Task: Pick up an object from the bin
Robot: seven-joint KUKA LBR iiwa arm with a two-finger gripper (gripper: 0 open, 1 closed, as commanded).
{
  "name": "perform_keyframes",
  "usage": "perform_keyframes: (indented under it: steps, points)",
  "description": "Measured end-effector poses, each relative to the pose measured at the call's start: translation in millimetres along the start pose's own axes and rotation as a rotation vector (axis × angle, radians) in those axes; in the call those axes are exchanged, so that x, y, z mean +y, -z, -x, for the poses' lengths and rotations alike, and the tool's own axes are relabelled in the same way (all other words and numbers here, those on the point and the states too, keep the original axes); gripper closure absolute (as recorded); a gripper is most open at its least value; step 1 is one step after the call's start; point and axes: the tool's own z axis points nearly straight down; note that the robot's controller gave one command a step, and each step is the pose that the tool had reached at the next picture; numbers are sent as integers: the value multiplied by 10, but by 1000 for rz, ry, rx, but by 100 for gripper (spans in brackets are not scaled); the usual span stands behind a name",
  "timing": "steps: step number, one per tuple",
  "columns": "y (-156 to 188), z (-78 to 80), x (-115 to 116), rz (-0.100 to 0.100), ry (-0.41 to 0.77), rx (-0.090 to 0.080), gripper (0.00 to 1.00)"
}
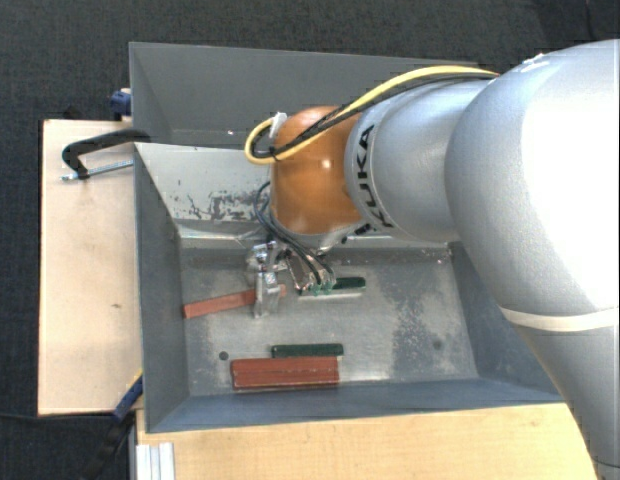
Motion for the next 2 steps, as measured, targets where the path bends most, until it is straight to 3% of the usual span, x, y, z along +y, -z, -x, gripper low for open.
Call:
perform_keyframes:
  steps: [1, 2]
  points:
    - [-1, 0, 0, 0, 0, 0, 100]
    - [1503, 297, 236, 0, 26, -2, 100]
